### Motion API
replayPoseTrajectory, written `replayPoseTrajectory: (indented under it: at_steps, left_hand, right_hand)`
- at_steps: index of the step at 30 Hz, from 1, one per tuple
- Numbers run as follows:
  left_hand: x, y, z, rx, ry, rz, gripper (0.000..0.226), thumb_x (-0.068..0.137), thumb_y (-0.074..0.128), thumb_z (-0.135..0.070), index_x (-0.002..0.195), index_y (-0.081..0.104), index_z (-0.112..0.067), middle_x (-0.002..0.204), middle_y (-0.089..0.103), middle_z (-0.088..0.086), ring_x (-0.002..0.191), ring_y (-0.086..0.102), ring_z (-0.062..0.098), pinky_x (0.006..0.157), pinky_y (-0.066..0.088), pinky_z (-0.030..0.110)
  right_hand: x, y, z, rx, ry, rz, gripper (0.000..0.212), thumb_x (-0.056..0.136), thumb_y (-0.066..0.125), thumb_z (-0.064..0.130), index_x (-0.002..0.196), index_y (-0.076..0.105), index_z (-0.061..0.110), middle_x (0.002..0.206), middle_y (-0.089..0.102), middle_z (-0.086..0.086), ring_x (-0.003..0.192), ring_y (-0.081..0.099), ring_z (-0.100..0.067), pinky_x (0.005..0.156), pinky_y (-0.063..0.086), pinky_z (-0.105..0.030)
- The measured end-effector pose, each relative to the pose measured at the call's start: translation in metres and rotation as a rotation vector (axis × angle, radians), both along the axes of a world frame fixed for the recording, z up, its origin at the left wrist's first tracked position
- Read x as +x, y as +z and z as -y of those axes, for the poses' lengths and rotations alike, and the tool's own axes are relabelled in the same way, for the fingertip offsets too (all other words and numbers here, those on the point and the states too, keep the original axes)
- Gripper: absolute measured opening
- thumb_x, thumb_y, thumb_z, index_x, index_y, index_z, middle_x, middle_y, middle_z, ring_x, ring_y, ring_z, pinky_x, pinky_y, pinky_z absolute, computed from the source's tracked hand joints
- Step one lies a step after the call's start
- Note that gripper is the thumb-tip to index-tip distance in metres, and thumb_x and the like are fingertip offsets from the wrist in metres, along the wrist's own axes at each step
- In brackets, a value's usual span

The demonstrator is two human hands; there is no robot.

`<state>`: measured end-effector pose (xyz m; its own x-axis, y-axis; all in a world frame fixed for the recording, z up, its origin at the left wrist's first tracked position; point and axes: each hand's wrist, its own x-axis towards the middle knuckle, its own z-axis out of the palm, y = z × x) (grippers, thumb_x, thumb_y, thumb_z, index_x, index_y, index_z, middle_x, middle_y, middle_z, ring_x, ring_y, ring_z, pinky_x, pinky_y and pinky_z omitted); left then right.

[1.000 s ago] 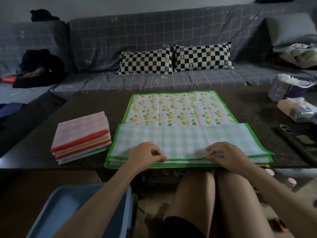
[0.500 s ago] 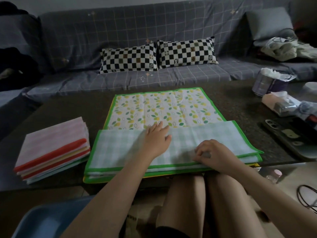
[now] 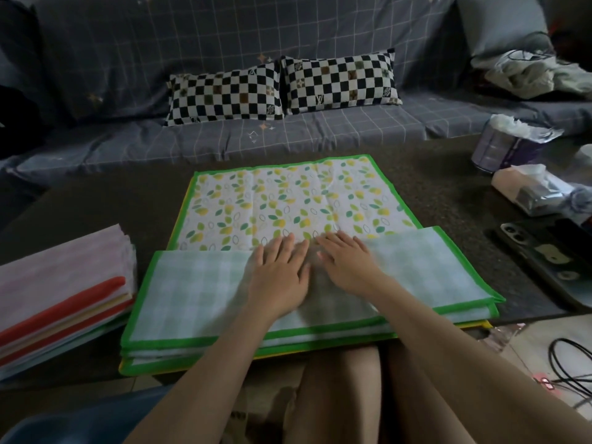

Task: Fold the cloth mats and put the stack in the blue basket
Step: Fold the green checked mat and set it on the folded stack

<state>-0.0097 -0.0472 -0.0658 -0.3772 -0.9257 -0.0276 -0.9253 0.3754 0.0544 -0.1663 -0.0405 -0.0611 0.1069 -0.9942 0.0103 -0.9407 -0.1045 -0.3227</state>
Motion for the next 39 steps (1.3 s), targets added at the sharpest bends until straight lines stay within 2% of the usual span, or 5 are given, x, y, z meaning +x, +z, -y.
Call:
replayPoseTrajectory:
  at_steps: [7, 13, 27, 37, 39]
  left_hand:
    - [0.004, -0.001, 0.002, 0.015, -0.01, 0.02, 0.055, 0.097, 0.003, -0.051, 0.148, -0.014, -0.036, 0.158, -0.016, -0.007, 0.145, -0.017, 0.015, 0.118, -0.007, 0.05]
    - [0.004, -0.004, 0.003, -0.005, -0.002, 0.046, 0.056, 0.096, 0.0, -0.052, 0.147, -0.017, -0.037, 0.158, -0.017, -0.009, 0.145, -0.018, 0.013, 0.118, -0.008, 0.05]
    - [0.003, 0.002, -0.002, 0.016, 0.009, 0.011, 0.056, 0.096, 0.001, -0.052, 0.148, -0.013, -0.036, 0.159, -0.015, -0.008, 0.146, -0.016, 0.014, 0.118, -0.006, 0.051]
    - [0.001, 0.003, 0.001, 0.01, 0.02, 0.063, 0.056, 0.101, 0.011, -0.042, 0.153, -0.004, -0.024, 0.16, -0.009, -0.002, 0.147, -0.012, 0.019, 0.117, -0.006, 0.052]
    - [0.002, 0.002, 0.002, 0.004, 0.009, 0.016, 0.056, 0.101, 0.011, -0.042, 0.153, -0.002, -0.026, 0.161, -0.007, -0.005, 0.147, -0.01, 0.016, 0.118, -0.006, 0.049]
  right_hand:
    - [-0.044, -0.012, -0.007, 0.051, -0.152, -0.142, 0.059, 0.096, 0.007, 0.053, 0.15, -0.002, 0.031, 0.158, -0.006, 0.009, 0.145, -0.011, -0.012, 0.117, -0.008, -0.035]
    - [-0.097, -0.007, -0.021, 0.07, -0.33, -0.186, 0.062, 0.094, 0.01, 0.06, 0.149, -0.001, 0.034, 0.159, -0.003, 0.006, 0.146, -0.006, -0.014, 0.118, -0.007, -0.036]
    - [-0.086, 0.002, -0.021, 0.079, -0.374, -0.133, 0.062, 0.096, 0.015, 0.056, 0.15, 0.001, 0.031, 0.159, -0.004, -0.002, 0.146, -0.007, -0.018, 0.118, -0.006, -0.036]
    - [0.014, 0.008, -0.003, -0.017, -0.007, 0.159, 0.051, 0.102, 0.021, 0.032, 0.151, 0.011, 0.019, 0.158, 0.009, -0.001, 0.146, 0.002, -0.013, 0.119, 0.0, -0.029]
    - [0.019, -0.003, -0.002, -0.038, 0.0, 0.073, 0.051, 0.102, 0.019, 0.035, 0.151, 0.013, 0.019, 0.158, 0.014, 0.003, 0.145, 0.006, -0.009, 0.119, 0.001, -0.027]
